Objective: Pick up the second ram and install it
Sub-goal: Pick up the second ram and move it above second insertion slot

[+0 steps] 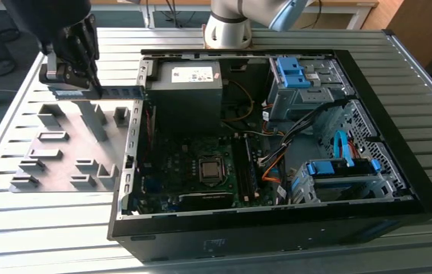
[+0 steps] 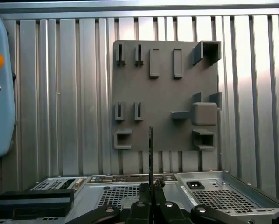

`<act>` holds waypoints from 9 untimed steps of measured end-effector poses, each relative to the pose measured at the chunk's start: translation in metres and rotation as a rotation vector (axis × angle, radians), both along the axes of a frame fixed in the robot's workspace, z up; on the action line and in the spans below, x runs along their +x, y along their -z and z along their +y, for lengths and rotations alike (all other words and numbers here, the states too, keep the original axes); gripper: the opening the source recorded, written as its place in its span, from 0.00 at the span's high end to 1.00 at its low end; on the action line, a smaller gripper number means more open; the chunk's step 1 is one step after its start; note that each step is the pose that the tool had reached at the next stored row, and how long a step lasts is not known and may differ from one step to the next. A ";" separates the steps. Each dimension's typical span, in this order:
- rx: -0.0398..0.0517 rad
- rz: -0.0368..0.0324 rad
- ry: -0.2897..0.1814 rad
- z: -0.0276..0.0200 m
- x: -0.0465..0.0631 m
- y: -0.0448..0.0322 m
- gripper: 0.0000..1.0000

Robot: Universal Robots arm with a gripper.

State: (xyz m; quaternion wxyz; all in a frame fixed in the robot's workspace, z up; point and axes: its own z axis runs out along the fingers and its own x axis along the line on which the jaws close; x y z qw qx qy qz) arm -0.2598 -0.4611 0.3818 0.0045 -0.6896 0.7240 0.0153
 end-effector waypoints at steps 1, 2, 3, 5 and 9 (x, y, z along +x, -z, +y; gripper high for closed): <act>0.0000 0.0000 0.000 0.0000 0.001 0.0000 0.86; 0.0000 -0.0001 0.000 0.0000 0.003 0.0001 0.86; 0.0001 0.0000 0.000 0.0000 0.004 0.0001 0.86; 0.0000 0.0000 0.000 0.0000 0.007 0.0001 0.86; 0.0000 0.0000 0.000 0.0000 0.013 0.0001 0.86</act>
